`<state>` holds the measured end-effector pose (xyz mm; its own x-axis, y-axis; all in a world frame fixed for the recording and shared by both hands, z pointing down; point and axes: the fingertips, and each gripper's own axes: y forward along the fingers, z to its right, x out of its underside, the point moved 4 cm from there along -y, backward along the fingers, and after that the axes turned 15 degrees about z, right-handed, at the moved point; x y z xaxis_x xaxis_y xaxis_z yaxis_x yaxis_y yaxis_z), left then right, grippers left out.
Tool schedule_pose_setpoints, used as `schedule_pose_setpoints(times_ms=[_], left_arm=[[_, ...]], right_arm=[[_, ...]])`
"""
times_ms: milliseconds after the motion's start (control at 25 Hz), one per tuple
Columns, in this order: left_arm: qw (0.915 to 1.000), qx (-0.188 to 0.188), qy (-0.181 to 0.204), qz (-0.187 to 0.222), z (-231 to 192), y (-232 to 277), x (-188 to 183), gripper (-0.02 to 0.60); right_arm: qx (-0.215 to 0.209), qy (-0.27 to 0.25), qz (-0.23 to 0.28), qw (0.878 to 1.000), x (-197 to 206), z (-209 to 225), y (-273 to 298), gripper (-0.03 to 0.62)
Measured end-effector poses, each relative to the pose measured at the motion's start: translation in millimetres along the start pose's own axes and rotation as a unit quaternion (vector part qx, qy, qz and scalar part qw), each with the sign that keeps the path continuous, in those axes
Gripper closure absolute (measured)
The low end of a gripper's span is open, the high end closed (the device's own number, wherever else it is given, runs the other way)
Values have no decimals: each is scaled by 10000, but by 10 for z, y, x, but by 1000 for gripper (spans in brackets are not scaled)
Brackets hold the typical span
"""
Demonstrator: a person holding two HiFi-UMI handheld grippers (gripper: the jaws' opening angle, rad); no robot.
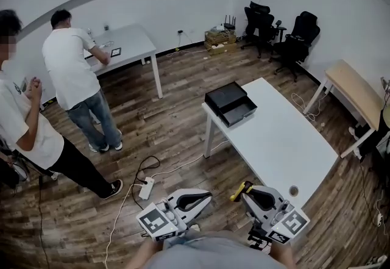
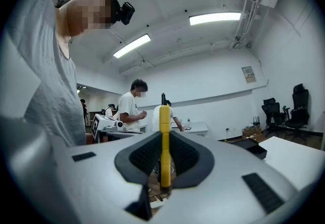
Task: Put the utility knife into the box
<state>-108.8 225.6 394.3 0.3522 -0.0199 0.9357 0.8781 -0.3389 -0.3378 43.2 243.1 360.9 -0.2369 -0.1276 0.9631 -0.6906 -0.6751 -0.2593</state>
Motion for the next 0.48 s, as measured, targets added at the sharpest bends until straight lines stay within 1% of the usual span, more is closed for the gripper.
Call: schedule_pose_setpoints(times_ms=[160, 280, 480], left_arm=[[9998, 71, -141, -76, -85, 0, -2, 563], [9998, 148, -82, -96, -193, -14, 29, 563], [9997, 198, -161, -47, -340, 70, 57, 563]], right_arm=[[45, -39, -27, 10000, 33, 34, 121, 545], [39, -27, -18, 10000, 40, 47, 221, 545], [124, 36, -6, 9999, 66, 177, 301, 545]])
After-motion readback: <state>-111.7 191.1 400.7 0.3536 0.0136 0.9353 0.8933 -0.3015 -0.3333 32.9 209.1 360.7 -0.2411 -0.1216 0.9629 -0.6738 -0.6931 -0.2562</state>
